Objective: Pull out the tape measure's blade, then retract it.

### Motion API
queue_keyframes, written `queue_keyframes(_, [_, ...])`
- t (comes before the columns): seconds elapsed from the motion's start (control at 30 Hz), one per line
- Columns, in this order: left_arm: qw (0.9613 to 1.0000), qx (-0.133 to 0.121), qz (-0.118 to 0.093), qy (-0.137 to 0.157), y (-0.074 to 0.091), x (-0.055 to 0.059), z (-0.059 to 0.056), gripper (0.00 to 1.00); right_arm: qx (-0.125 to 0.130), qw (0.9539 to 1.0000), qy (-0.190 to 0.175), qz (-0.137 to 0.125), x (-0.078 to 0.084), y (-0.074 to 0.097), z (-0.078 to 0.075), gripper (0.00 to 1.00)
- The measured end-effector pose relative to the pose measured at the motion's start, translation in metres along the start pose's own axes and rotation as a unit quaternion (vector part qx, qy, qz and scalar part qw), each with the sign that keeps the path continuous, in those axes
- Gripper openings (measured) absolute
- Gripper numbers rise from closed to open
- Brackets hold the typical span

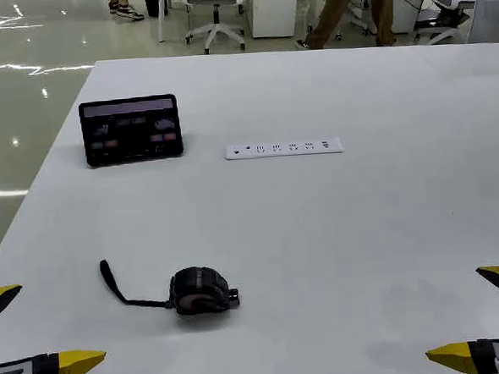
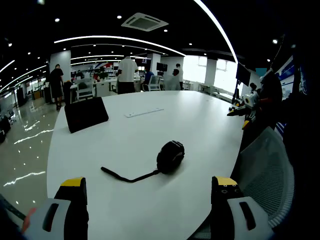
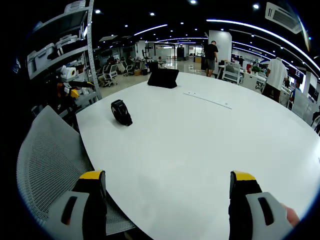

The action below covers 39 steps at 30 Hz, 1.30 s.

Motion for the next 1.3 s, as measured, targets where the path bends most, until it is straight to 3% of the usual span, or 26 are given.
queue_keyframes(0.77, [1.0000, 0.000, -0.006, -0.005, 0.000, -0.005, 0.000, 1.00, 0.007, 0.9999, 0.013, -0.006, -0.004, 0.001, -0.002, 1.00])
queue_keyframes(0.87, [0.9995, -0.015, -0.009, -0.028, -0.002, -0.005, 0.005, 1.00, 0.005, 0.9999, 0.013, -0.009, -0.006, 0.000, -0.003, 1.00])
queue_keyframes(0.97, [0.9994, -0.025, 0.000, -0.023, -0.004, -0.003, 0.010, 1.00, 0.009, 0.9997, 0.019, -0.009, -0.008, 0.000, -0.005, 1.00])
queue_keyframes(1.1, [0.9995, -0.015, 0.007, -0.026, -0.008, -0.003, 0.010, 1.00, 0.004, 0.9997, 0.023, -0.009, -0.013, -0.005, -0.006, 1.00])
queue_keyframes(1.3, [0.9982, 0.027, 0.016, -0.052, -0.021, -0.017, 0.001, 1.00, -0.012, 0.9990, 0.042, 0.000, -0.024, -0.021, -0.008, 1.00])
Point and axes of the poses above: the centre of the closed fingertips' face, and the gripper's own axes: y roughly backward along the fingers, z roughly to its left, x roughly out of its underside, the point moved 4 cm from there along y, roughly backward along the fingers, and after that the axes turned 9 degrees about -x, right-handed, at the moved point
